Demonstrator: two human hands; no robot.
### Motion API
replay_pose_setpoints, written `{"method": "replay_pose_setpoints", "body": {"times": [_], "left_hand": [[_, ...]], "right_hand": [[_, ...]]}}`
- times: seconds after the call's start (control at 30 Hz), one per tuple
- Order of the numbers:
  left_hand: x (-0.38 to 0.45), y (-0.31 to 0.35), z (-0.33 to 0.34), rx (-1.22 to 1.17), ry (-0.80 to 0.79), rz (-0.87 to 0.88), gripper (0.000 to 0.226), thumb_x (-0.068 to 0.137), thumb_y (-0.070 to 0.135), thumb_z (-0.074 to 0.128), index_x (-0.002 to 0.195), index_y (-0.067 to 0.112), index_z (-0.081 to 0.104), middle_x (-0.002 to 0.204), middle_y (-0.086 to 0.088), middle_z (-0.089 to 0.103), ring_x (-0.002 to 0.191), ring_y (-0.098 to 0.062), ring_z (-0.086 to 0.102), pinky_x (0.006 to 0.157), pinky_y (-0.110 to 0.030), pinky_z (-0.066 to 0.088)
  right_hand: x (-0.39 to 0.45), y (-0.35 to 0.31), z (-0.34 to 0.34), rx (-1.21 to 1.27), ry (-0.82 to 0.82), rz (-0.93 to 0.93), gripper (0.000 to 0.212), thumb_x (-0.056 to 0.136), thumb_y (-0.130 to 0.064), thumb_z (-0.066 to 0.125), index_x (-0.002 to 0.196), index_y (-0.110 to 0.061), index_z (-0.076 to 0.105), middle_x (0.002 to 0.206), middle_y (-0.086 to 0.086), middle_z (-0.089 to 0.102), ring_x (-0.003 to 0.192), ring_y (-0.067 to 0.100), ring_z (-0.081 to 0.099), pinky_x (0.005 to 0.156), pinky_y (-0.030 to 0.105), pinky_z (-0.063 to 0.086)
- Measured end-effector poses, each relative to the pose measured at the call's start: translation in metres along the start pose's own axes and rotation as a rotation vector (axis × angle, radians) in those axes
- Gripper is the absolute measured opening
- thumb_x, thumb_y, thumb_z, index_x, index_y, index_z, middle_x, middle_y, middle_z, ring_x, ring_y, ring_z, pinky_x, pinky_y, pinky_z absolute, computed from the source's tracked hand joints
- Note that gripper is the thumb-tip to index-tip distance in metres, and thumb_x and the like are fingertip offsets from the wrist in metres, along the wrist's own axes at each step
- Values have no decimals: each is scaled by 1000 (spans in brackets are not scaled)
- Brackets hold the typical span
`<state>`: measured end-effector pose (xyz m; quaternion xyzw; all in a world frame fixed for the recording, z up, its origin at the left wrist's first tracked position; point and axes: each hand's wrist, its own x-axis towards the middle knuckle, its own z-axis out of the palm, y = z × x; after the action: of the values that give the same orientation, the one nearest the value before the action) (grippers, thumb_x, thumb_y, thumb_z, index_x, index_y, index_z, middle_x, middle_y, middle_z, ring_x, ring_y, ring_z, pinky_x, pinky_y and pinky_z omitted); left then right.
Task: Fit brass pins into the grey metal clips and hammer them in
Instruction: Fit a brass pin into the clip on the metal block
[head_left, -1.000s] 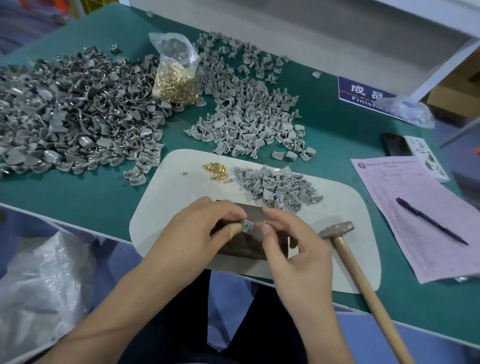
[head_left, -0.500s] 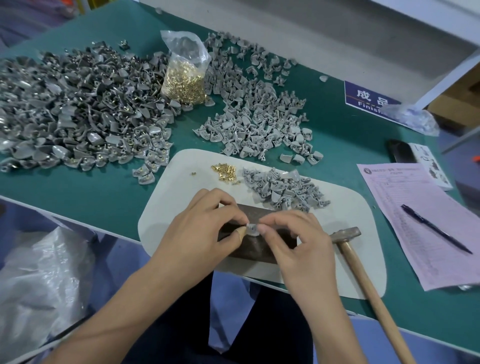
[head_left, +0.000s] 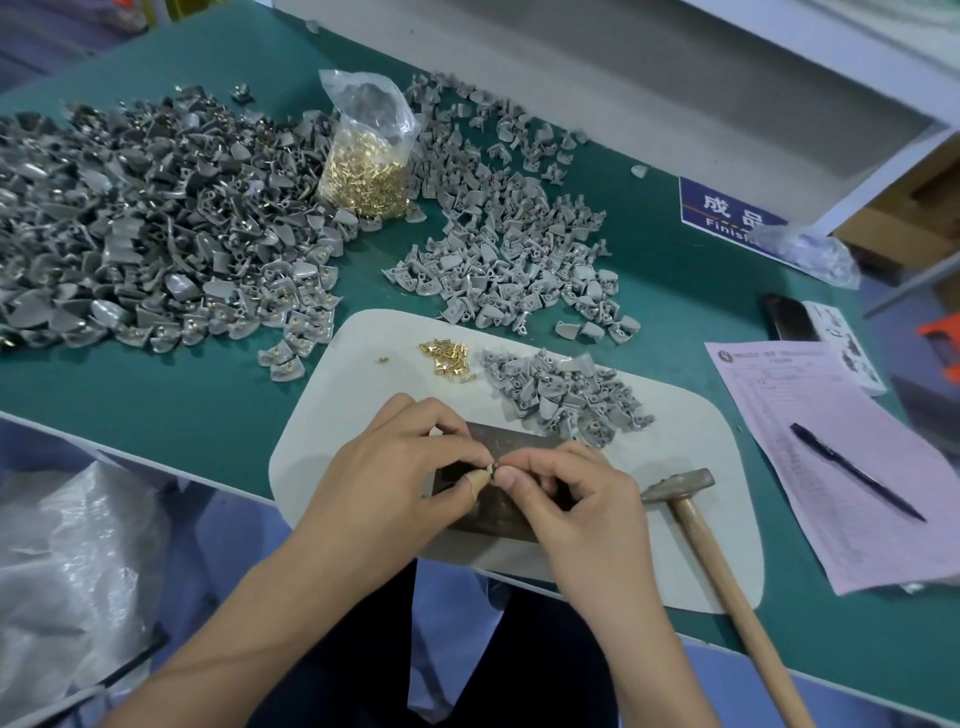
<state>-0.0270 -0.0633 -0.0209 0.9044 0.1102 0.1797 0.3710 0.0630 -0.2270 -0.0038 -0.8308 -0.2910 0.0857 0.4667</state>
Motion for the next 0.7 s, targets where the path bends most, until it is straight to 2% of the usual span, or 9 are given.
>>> {"method": "replay_pose_setpoints", "body": {"times": [0.17, 0.4, 0.47, 0.57, 0.7], "left_hand": [[1, 2, -2, 48, 12, -15, 10, 82, 36, 78, 91, 39, 77, 96, 20, 59, 93, -6, 49, 64, -31, 48], [0, 3, -2, 41, 9, -28, 9, 83, 38, 75, 91, 40, 77, 94, 20, 57, 93, -5, 48, 64, -30, 47], [0, 2, -2, 34, 9, -28, 9, 83, 39, 75, 91, 40, 77, 94, 19, 58, 93, -6, 49, 65, -32, 48], [0, 2, -1, 15, 13, -28, 9, 82, 38, 76, 91, 40, 77, 94, 19, 58, 92, -5, 48, 65, -31, 47], [-1, 0, 0, 20, 20, -34, 9, 82, 37, 78, 90, 41, 76, 93, 20, 57, 91, -4, 48, 63, -28, 45]], "right_hand": [[3, 0, -4, -66, -30, -20, 16, 82, -20, 84, 84, -36, 81, 65, -13, 51, 73, 15, 53, 65, 22, 38], [-1, -1, -6, -190, -7, -138, 18, 86, -18, 80, 89, -36, 80, 67, -10, 49, 72, 16, 55, 65, 44, 46], [0, 0, -3, -166, 12, -129, 20, 85, -14, 81, 88, -34, 81, 66, -9, 48, 70, 17, 54, 65, 40, 46], [1, 1, -1, -75, 11, -94, 23, 84, -11, 82, 87, -34, 81, 66, -11, 49, 69, 16, 52, 63, 23, 39], [1, 3, -1, -52, 3, -93, 24, 84, -12, 83, 88, -35, 82, 65, -11, 49, 69, 16, 52, 63, 19, 37]]}}
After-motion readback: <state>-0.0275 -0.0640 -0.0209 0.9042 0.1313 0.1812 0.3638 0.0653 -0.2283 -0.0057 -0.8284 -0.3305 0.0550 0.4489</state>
